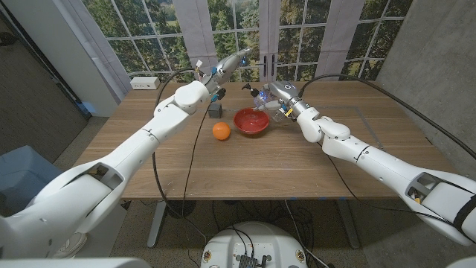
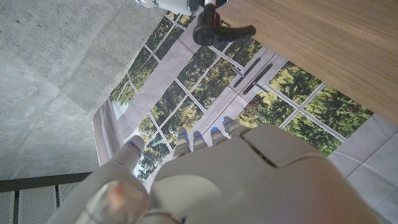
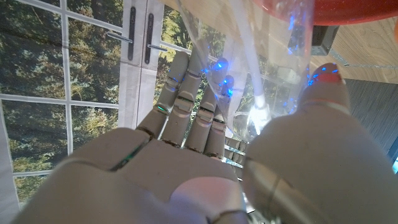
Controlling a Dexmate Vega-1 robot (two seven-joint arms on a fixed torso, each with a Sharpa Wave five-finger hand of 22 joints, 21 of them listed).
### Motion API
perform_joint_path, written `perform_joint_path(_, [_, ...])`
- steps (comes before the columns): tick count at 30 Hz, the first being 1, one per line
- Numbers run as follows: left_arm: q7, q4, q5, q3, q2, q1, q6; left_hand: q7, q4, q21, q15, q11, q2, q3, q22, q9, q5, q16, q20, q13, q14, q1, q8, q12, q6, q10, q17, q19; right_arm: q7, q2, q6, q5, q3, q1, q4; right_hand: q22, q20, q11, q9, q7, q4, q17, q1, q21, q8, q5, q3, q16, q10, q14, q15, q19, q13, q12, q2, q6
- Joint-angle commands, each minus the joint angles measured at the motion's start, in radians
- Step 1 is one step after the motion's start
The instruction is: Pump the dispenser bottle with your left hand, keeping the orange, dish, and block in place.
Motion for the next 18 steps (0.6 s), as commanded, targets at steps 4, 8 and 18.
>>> perform_joint_path(4, [0.042, 0.018, 0.085, 0.045, -0.037, -0.017, 0.014, 0.000, -0.003, 0.002, -0.046, 0.000, 0.007, -0.004, 0.002, 0.001, 0.006, 0.005, -0.037, 0.002, -0.043, 0.007, 0.007, 0.006, -0.007, -0.007, 0.000, -0.021, 0.009, -0.007, -0.026, -0.019, 0.004, -0.011, -0.029, -0.004, -0.160, -0.046, 0.004, -0.126, -0.002, 0.006, 0.294, 0.007, 0.006, 0.005, -0.008, -0.005, 0.057, 0.111, -0.152, -0.007, 0.006, -0.002, 0.286, 0.140])
perform_joint_path(8, [0.060, 0.025, 0.098, 0.053, -0.053, -0.019, 0.024, 0.000, -0.003, 0.003, -0.047, -0.001, 0.009, -0.004, 0.002, 0.001, 0.007, 0.005, -0.038, 0.002, -0.044, 0.007, 0.008, 0.007, -0.008, -0.007, 0.000, -0.021, 0.028, -0.011, -0.035, -0.021, 0.005, -0.011, -0.040, -0.006, -0.160, -0.049, 0.003, -0.125, -0.001, 0.007, 0.295, 0.008, 0.006, 0.005, -0.010, -0.007, 0.057, 0.111, -0.152, -0.008, 0.008, -0.002, 0.285, 0.141])
perform_joint_path(18, [0.057, 0.100, 0.112, 0.075, -0.097, -0.038, -0.031, 0.001, -0.004, 0.004, -0.047, 0.000, 0.012, -0.005, 0.002, 0.001, 0.008, 0.005, -0.038, 0.002, -0.045, 0.008, 0.008, 0.007, -0.009, -0.010, 0.000, -0.022, 0.038, -0.011, -0.037, -0.022, 0.006, -0.014, -0.051, -0.013, -0.160, -0.045, 0.002, -0.123, -0.002, 0.010, 0.297, 0.013, 0.005, 0.007, -0.012, -0.008, 0.062, 0.115, -0.152, -0.010, 0.008, -0.004, 0.287, 0.143])
